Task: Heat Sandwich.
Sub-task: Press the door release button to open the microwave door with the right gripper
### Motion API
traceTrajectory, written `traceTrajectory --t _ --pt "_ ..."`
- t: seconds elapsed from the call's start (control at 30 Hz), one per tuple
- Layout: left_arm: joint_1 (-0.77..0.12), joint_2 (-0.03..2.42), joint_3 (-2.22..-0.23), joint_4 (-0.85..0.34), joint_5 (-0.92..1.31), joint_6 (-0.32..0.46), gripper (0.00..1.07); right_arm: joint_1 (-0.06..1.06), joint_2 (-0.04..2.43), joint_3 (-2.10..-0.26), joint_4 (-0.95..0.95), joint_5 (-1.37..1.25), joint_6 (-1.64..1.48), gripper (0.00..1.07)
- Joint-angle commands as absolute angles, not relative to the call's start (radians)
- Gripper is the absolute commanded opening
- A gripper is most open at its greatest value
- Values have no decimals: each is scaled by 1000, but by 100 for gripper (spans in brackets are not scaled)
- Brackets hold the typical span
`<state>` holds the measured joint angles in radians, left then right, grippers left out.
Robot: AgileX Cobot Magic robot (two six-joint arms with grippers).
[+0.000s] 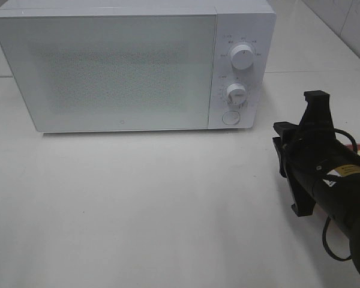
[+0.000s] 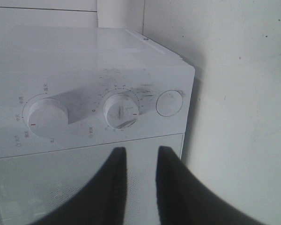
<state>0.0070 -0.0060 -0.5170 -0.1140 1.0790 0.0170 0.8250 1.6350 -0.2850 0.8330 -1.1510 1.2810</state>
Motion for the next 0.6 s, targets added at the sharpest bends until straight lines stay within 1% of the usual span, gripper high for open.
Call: traceTrajectory --t 0.03,0.4,0.6 --pt "2 -25 -514 -117 1069 16 98 829 1636 -285 831 -1117 1290 0" --pt "2 -25 -514 -117 1069 16 98 827 1643 -285 831 -1112 1295 0" --pt "2 -25 -514 -117 1069 16 98 826 1704 -289 832 -1119 1343 0"
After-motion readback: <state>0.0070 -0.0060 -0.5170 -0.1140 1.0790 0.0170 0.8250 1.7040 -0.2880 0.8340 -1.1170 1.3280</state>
